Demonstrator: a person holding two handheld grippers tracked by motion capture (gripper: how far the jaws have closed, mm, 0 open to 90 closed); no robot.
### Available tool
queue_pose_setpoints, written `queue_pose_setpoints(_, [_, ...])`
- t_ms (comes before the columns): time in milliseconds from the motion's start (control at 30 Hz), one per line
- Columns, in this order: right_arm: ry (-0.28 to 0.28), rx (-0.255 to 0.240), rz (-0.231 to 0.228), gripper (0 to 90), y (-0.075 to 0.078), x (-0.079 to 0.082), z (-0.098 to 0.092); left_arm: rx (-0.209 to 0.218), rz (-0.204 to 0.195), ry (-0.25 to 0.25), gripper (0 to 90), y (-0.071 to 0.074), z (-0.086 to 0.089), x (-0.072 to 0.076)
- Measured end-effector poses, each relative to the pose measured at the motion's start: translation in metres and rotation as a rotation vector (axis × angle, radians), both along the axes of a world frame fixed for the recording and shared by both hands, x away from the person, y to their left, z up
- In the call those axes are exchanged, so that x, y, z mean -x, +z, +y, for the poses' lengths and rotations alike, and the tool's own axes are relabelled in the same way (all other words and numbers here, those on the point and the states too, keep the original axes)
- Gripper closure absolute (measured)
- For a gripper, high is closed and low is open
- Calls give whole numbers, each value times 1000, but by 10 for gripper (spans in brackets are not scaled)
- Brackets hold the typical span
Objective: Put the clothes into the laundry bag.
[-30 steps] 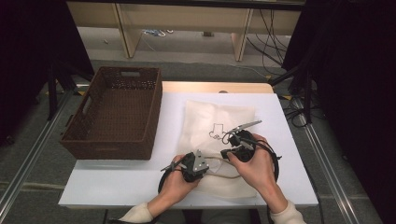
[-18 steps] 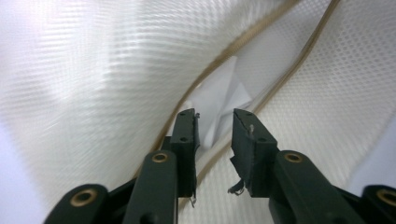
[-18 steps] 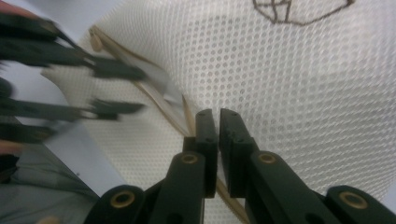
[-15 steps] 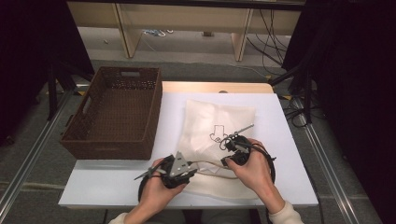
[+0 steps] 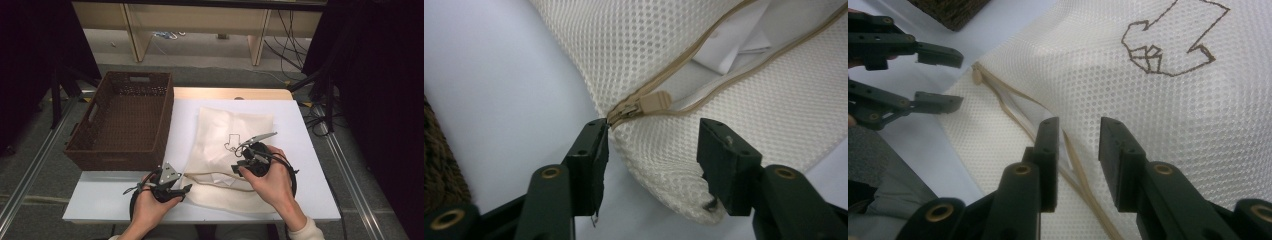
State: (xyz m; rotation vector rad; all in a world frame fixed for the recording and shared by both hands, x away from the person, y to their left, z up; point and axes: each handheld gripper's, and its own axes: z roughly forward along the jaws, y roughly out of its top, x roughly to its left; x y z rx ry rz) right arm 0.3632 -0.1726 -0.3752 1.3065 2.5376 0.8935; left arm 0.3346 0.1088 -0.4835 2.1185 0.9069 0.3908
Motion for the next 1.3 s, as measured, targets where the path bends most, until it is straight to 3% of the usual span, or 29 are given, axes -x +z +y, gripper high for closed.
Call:
queue_pose_setpoints(33, [-5, 4, 9, 706, 0, 0, 1, -9, 9, -7, 495, -2, 1, -2])
queue_pose_setpoints(67, [-7, 5, 15, 704, -1, 1, 2, 10, 42, 8, 526, -6, 1, -4])
queue_pose_setpoints(200, [10, 12, 28, 704, -5, 0, 7, -12, 54, -3, 670, -11, 3, -10])
queue_pose_setpoints(233, [18, 16, 16, 705, -5, -1, 7, 0, 71, 6, 699, -11, 3, -10])
queue_pose_setpoints(333, [22, 15, 24, 708, -5, 0, 9, 8, 74, 0, 770, -11, 2, -11])
queue_pose_setpoints(433, [23, 9, 45, 713, -7, 2, 12, -5, 51, -4, 841, -8, 0, -6])
queue_pose_setpoints(600, [38, 3, 64, 713, -11, 5, 20, 22, 37, -35, 857, -2, -3, 9])
queue_pose_setpoints(700, [60, 6, 58, 711, -11, 5, 21, 16, 31, -55, 856, -1, -8, 18])
queue_pose_setpoints(733, [65, 6, 61, 710, -11, 5, 21, 22, 26, -62, 849, -1, -10, 19])
queue_pose_setpoints(767, [53, 7, 65, 708, -10, 6, 21, -4, 21, -62, 837, -1, -9, 20])
queue_pose_setpoints(800, [53, 3, 62, 706, -10, 7, 21, 10, 13, -59, 805, -2, -9, 20])
queue_pose_setpoints(900, [53, -3, 65, 692, -10, 7, 22, 29, 2, -71, 581, -2, -5, 22])
queue_pose_setpoints(1000, [50, -16, 79, 674, -11, 7, 23, 93, -43, -86, 413, -1, 1, 29])
queue_pose_setpoints(1033, [54, -14, 77, 666, -11, 7, 24, 131, -41, -73, 379, -1, 2, 34])
queue_pose_setpoints(1200, [60, -25, 72, 638, -12, 6, 27, 136, -78, -79, 317, 2, 10, 39])
queue_pose_setpoints(1233, [57, -29, 80, 633, -11, 6, 28, 162, -77, -62, 315, 2, 9, 40])
queue_pose_setpoints(1300, [58, -37, 75, 627, -10, 5, 27, 163, -88, -65, 307, 3, 11, 39])
